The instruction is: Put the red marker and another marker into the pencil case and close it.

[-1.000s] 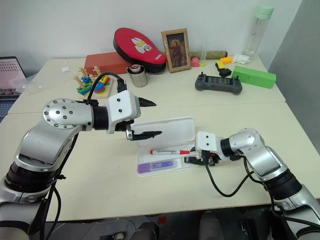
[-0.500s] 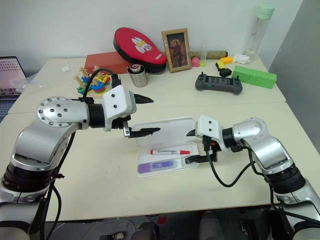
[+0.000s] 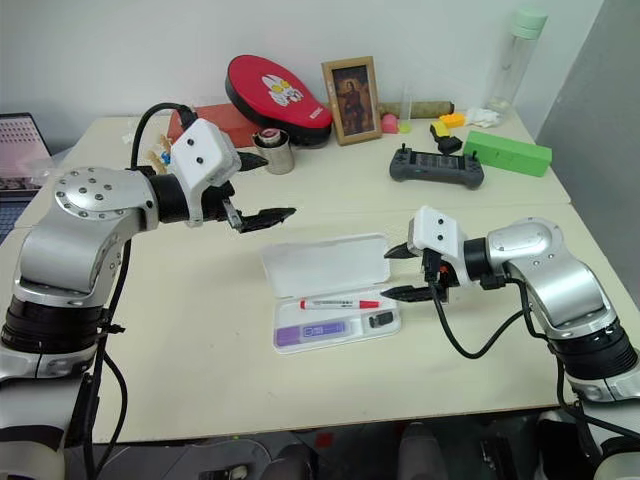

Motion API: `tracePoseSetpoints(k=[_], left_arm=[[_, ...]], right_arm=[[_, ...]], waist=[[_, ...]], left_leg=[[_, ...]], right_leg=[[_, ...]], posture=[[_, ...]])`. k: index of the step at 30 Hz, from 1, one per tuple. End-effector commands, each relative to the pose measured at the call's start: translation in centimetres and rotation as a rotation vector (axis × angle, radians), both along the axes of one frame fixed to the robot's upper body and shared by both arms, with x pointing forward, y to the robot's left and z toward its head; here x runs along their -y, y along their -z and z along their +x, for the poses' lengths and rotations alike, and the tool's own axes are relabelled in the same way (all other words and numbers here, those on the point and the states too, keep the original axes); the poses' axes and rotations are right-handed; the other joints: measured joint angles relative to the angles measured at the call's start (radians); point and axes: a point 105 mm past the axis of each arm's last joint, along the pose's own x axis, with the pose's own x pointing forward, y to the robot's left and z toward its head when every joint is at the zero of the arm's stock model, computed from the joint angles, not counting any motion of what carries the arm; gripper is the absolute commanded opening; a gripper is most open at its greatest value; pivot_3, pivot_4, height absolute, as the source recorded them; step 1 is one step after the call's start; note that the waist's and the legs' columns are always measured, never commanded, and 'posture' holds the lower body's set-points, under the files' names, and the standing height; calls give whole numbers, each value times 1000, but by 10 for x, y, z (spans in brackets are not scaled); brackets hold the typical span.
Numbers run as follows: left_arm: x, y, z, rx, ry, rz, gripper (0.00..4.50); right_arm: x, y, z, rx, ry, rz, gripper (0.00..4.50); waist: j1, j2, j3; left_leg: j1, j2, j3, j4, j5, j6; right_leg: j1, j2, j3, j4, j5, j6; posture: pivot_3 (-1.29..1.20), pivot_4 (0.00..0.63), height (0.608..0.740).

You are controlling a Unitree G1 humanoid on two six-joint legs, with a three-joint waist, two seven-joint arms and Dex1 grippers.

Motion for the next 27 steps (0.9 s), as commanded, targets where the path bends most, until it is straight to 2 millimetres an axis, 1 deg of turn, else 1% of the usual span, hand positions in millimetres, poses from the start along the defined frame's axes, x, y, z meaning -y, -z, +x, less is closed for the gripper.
tracePoseSetpoints(k=[1,3,4,6,7,9,12,15,19,23,27], left_arm=[[-8,-13,3,59,-27,-8,4500],[-11,-7,5,43,-34,2,4500],[-13,-5,5,38,-36,7,4500],[-14,-4,6,35,-36,12,4500],[-15,-1,6,24,-37,16,4500],[-19,5,7,7,-43,26,4500],[-24,12,11,-19,-51,34,4500],[-26,21,15,-57,-46,34,4500],[-30,38,20,-103,-41,63,4500],[-37,46,31,-123,-73,50,4500],[-38,49,37,-127,-82,37,4500]], right_arm=[[-1,-22,5,74,15,50,1949],[0,-28,14,92,48,73,1472],[0,-30,18,99,61,81,1160],[0,-32,21,104,69,88,686],[1,-34,27,108,95,97,372],[4,-34,38,122,143,100,73],[4,-34,51,142,188,97,73],[1,-36,57,149,212,113,73],[-3,-40,59,158,216,127,73],[-3,-39,58,160,215,121,73],[-3,-39,58,161,217,119,73]], waist=[[0,0,0],[0,0,0],[-1,0,0],[0,0,0],[0,0,0],[0,0,0],[-1,0,0],[-2,0,0],[-3,0,0],[-3,0,0],[-3,0,0]], left_leg=[[0,0,0,0,0,0],[0,0,0,0,0,0],[0,0,0,0,0,0],[0,0,0,0,0,0],[0,0,0,0,0,0],[0,0,0,0,0,0],[-1,0,0,0,0,0],[-1,0,0,0,0,0],[-2,0,0,0,0,0],[-3,0,-1,0,0,0],[-3,0,-1,1,0,0]], right_leg=[[0,0,0,0,0,0],[0,0,0,0,0,0],[0,0,0,0,0,0],[0,0,0,0,0,0],[0,0,0,0,0,0],[0,0,0,0,0,0],[-1,0,0,0,0,0],[-1,0,0,0,0,0],[-1,0,-1,0,0,0],[-2,0,-1,-1,0,0],[-2,0,-1,0,0,0]], posture=[[0,150,740],[0,150,740],[0,150,740],[0,150,740],[0,150,740],[0,150,740],[0,150,740],[0,150,740],[0,150,740],[0,150,740],[0,150,740]])
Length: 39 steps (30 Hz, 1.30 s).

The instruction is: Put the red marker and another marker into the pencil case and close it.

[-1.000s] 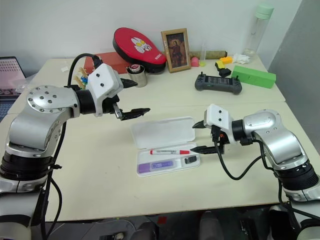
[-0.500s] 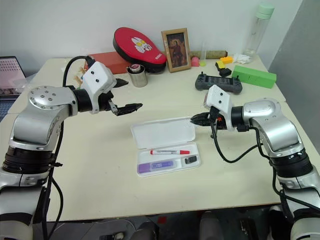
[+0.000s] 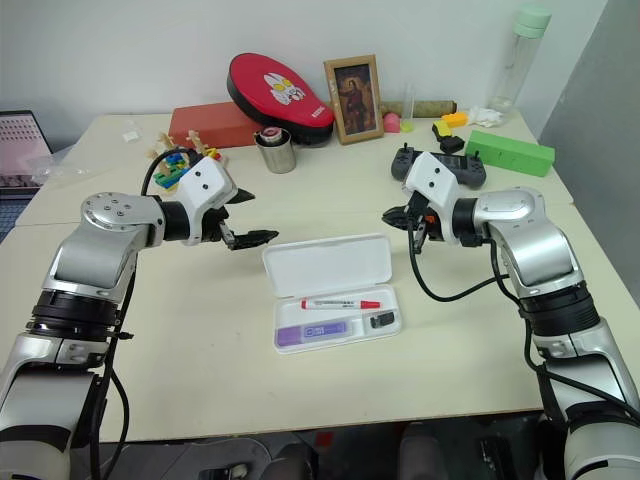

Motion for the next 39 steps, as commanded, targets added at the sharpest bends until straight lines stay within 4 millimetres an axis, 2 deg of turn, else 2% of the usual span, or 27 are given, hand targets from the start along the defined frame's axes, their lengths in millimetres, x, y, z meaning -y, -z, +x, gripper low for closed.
tracePoseSetpoints(k=[1,2,8,16,21,31,39], left_arm=[[2,-15,7,65,4,-2,4133],[3,-12,10,58,2,-6,4066],[9,2,18,14,21,-15,2779],[16,17,18,-47,81,3,1093],[20,22,18,-75,113,-3,53],[40,21,14,-125,231,5,17],[56,11,-6,-125,371,37,17]], right_arm=[[-2,-16,-4,57,-15,9,0],[-2,-15,-4,57,-14,8,0],[-3,-18,-8,55,-33,-1,0],[3,-9,-29,13,-141,-98,0],[6,-9,-33,10,-157,-118,0],[7,-8,-40,4,-182,-138,0],[7,-6,-42,3,-185,-147,0]], waist=[[0,0,0],[0,0,0],[-1,0,0],[0,0,0],[0,0,0],[0,0,0],[0,0,0]], left_leg=[[0,0,0,0,0,0],[0,0,0,0,0,0],[0,0,0,1,0,0],[0,0,0,1,0,0],[-1,0,0,2,0,0],[-1,0,0,2,0,0],[-1,0,0,2,0,0]], right_leg=[[0,0,0,0,0,0],[0,0,0,0,0,0],[0,0,0,0,0,0],[0,0,0,0,0,0],[0,0,0,1,0,0],[0,0,0,1,0,0],[0,0,-1,0,0,0]], posture=[[0,150,740],[0,150,740],[0,150,740],[0,150,740],[0,150,740],[0,150,740],[0,150,740]])
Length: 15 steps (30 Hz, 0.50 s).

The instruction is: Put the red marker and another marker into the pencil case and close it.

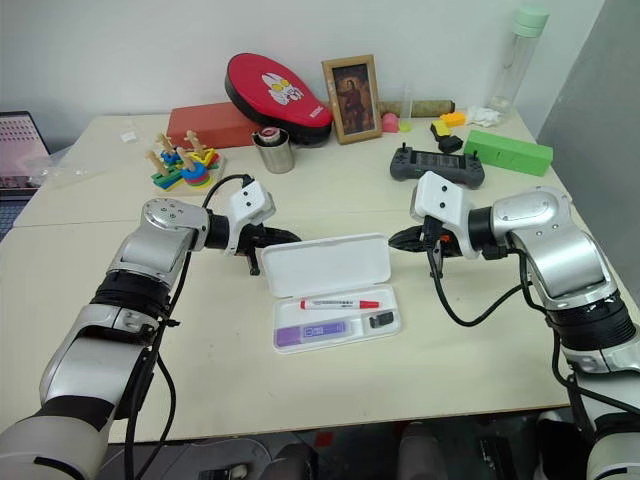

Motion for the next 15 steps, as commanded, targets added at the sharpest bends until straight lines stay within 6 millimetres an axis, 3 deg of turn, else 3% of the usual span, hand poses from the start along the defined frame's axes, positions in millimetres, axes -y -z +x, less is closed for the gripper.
tracePoseSetpoints(k=[1,9,15], left_arm=[[7,-14,-9,40,60,15,17],[11,-13,-35,11,179,92,17],[18,-12,-44,13,214,106,17]], right_arm=[[-1,-9,-4,46,-15,0,0],[-1,-8,-5,47,-23,-12,0],[-2,-7,-11,44,-48,-29,0]], waist=[[0,0,0],[-1,0,0],[2,0,0]], left_leg=[[0,0,0,0,0,0],[0,0,0,0,0,0],[0,0,0,0,0,0]], right_leg=[[0,0,0,0,0,0],[0,0,0,0,0,0],[0,0,0,0,0,0]], posture=[[0,150,740],[0,150,740],[0,150,740]])
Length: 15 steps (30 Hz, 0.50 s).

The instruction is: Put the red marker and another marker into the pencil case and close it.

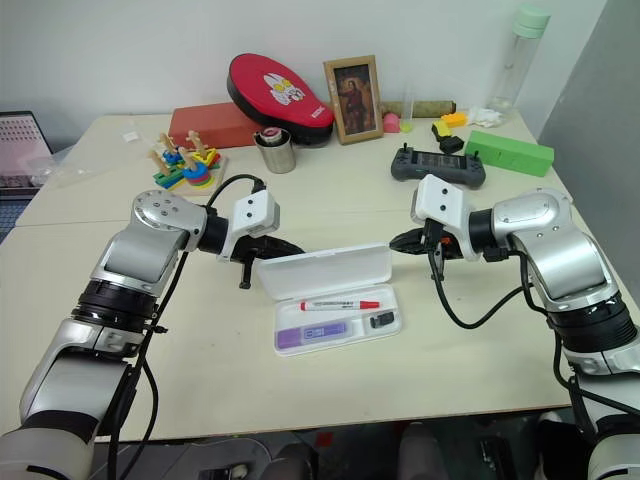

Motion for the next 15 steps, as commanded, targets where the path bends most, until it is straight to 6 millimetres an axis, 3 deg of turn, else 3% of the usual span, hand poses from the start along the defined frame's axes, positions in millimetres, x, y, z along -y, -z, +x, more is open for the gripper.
tracePoseSetpoints(k=[1,15], left_arm=[[7,-5,-8,18,37,-1,17],[17,15,-32,-22,21,-26,17]], right_arm=[[-1,-7,-9,40,-44,-25,0],[28,9,-30,7,-51,-152,0]], waist=[[0,0,0],[3,0,0]], left_leg=[[0,0,0,0,0,0],[-1,0,0,1,0,0]], right_leg=[[0,0,0,0,0,0],[0,0,0,0,0,0]], posture=[[0,150,740],[0,150,740]])
